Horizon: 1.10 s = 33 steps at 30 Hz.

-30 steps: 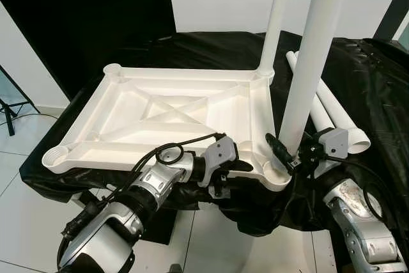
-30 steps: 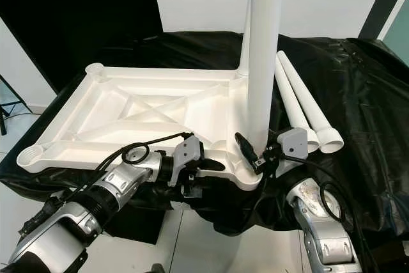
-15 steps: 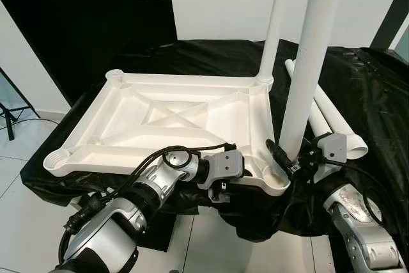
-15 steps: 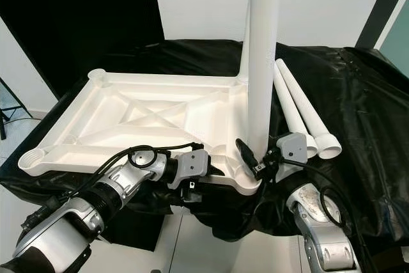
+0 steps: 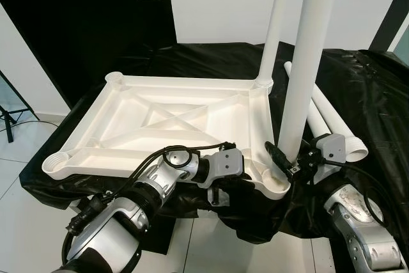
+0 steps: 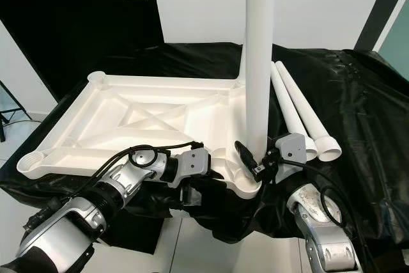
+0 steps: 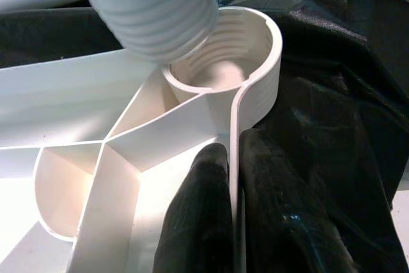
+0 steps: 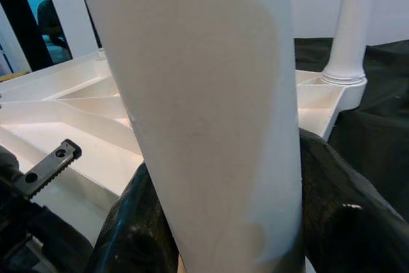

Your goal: Building children table

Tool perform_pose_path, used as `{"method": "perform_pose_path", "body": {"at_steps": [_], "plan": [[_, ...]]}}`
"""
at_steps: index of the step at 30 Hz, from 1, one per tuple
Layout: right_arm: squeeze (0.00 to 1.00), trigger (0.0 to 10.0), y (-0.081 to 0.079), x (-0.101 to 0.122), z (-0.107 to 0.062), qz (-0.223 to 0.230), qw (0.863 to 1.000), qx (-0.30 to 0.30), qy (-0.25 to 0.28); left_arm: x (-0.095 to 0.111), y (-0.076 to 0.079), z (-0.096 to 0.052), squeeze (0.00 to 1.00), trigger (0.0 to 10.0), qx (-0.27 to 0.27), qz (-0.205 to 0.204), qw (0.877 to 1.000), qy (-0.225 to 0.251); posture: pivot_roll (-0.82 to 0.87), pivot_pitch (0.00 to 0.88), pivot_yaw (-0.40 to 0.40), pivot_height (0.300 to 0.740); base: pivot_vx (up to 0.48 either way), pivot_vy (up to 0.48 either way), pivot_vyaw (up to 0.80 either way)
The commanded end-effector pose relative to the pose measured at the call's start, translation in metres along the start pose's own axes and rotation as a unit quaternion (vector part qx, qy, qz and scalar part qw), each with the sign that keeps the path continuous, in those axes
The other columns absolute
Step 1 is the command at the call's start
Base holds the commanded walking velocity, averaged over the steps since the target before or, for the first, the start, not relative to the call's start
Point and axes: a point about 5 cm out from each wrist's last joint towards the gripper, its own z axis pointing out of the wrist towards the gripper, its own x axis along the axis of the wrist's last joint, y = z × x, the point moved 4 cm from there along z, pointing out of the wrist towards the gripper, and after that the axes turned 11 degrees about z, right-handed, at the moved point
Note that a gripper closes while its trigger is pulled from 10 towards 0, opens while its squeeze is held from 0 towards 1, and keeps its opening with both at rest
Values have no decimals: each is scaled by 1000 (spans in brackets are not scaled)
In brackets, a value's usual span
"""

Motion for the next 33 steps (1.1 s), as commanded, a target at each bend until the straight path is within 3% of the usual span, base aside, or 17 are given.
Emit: {"method": "perform_pose_path", "body": {"at_steps": [1,11,13,15,20,21,23,25,26,27,33], "plan": [[0,10000,-2,-5,-1,4,1000,7,-18,-27,24,6,0,10000,-19,-56,997,-40,83,0,10,740,0,0,0],[0,10000,0,-3,0,2,1000,8,-17,-33,28,3,0,10000,-26,-52,997,-55,84,0,8,740,0,0,0],[0,10000,0,-3,0,1,1000,9,-17,-18,20,2,0,10000,-6,-61,998,0,84,0,6,740,0,0,0],[0,10000,0,-2,-1,1,1000,9,-17,-8,15,2,1000,10000,6,-64,997,38,83,0,6,740,0,0,0],[0,10000,0,-3,-1,1,1000,11,-19,-1,16,2,1000,10000,1,-63,996,61,84,0,4,740,0,0,0],[0,10000,0,-3,-1,1,1000,11,-19,8,16,-2,1000,10000,-6,-66,994,88,86,0,3,740,0,0,0],[0,10000,0,-3,-1,1,1000,11,-20,10,16,-4,1000,10000,-9,-68,993,98,87,0,3,740,0,0,0],[0,10000,0,-3,-1,1,1000,11,-20,13,18,-9,867,10000,-19,-70,992,108,87,0,3,740,0,0,0],[0,10000,0,-3,-1,1,1000,11,-21,13,19,-10,867,10000,-23,-70,991,109,89,0,1,740,0,0,0],[0,10000,0,-3,-1,1,1000,11,-21,14,21,-12,729,10000,-28,-71,991,114,91,0,0,740,0,0,0],[0,10000,1,-4,-1,3,1000,11,-22,19,26,-24,710,10000,-41,-72,987,136,93,0,-5,740,0,0,0]]}}
